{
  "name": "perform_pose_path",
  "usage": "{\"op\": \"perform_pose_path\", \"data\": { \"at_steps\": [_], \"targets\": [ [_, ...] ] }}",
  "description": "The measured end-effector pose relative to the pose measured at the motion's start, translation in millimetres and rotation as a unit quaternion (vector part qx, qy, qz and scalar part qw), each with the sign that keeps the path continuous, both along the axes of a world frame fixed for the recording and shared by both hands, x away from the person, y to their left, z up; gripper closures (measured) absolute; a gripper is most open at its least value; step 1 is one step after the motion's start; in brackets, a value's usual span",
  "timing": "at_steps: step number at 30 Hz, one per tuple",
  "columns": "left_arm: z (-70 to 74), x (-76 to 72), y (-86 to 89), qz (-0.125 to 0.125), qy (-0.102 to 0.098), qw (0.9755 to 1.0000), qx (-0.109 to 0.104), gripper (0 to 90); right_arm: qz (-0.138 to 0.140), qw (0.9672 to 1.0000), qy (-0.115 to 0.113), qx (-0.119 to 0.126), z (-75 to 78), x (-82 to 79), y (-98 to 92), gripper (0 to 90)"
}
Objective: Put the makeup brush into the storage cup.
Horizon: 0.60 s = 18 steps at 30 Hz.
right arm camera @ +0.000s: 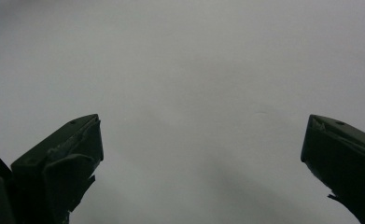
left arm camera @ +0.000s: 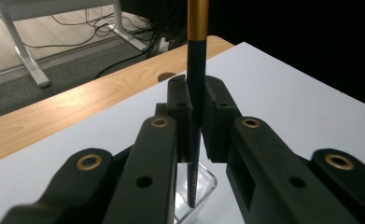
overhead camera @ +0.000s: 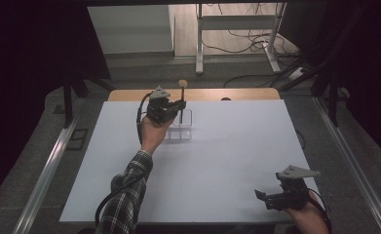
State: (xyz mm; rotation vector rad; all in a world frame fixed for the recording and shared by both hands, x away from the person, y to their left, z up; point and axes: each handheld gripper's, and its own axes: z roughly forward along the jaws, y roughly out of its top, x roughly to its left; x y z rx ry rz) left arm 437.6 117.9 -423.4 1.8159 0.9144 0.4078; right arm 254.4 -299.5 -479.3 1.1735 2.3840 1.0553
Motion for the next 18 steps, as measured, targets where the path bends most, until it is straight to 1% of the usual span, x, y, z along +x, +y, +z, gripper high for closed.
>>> {"op": "perform_pose_path", "data": {
  "at_steps": [2,6,8,12,18],
  "targets": [
    [-1.6,2.5,-1.3,0.005,-0.001,1.0,0.001,83.1,0.001,1.0,0.0,0.0,-0.1,0.0,0.1,0.0],
    [-4.8,5.9,-1.8,0.014,0.0,0.9999,-0.005,83.1,0.001,1.0,0.001,0.0,-0.2,0.0,0.0,0.0],
    [-6.4,7.2,-2.1,0.017,-0.001,0.9998,-0.005,83.1,0.001,1.0,0.002,0.0,-0.2,-0.1,0.3,0.0],
    [-9.4,8.0,-3.4,0.019,-0.002,0.9998,-0.007,83.1,0.004,1.0,0.001,-0.002,-0.4,0.0,0.7,0.0],
    [-15.5,8.4,-4.8,0.023,-0.001,0.9997,-0.004,83.1,0.006,1.0,0.002,-0.003,-0.6,0.1,0.9,0.0]
  ]
}}
